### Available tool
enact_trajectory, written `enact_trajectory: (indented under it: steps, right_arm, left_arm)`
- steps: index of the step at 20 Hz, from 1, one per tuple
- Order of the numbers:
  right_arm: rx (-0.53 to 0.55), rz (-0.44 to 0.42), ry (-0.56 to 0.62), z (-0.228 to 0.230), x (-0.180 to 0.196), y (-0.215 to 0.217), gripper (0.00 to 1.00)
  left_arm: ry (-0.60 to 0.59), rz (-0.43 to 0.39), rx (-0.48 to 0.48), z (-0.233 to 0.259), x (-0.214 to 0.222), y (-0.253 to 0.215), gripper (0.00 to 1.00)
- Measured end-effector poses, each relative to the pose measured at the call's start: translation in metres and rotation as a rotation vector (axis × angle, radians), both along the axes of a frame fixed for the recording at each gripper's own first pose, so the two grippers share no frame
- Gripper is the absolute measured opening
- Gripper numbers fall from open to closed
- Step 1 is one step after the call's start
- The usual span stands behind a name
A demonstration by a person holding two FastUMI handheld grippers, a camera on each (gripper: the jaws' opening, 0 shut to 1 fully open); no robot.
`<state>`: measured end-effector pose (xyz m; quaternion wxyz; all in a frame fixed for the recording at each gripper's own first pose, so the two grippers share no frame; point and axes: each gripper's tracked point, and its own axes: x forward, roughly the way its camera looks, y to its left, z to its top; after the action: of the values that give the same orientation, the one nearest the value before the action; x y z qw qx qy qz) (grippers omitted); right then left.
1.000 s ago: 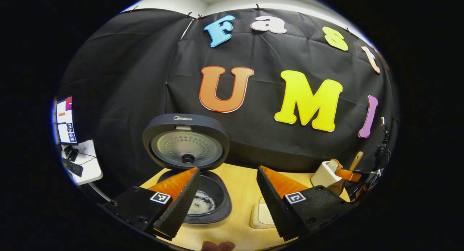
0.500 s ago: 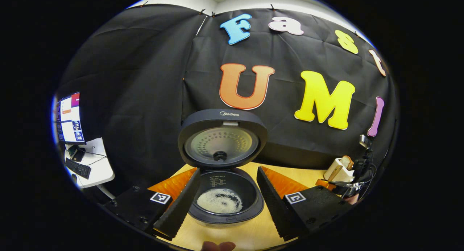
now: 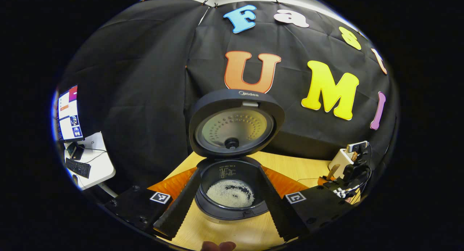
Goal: Close the left gripper, press the button to open the rice cooker; take a wooden spoon from the chopstick holder with the right hand, scoop a spoonful of rice and pour it into the rice cooker, then put the wooden spoon back into the chopstick holder.
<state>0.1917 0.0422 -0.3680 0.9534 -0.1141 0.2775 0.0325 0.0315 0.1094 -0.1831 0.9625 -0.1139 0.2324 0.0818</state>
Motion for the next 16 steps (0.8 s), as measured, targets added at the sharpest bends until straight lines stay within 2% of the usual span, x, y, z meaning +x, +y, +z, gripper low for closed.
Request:
enact_trajectory:
  steps: [6, 11, 16]
  right_arm:
    - [0.239, -0.057, 0.067, -0.008, -0.014, 0.042, 0.02]
    - [0.455, -0.155, 0.152, -0.008, -0.018, 0.048, 0.00]
    - [0.595, -0.181, 0.204, -0.004, -0.025, 0.051, 0.00]
  left_arm:
    - [-0.012, 0.006, 0.014, 0.006, -0.011, 0.011, 0.98]
    - [-0.009, 0.031, 0.014, 0.004, -0.021, 0.016, 0.99]
    - [-0.022, 0.039, 0.009, 0.010, -0.026, 0.011, 0.99]
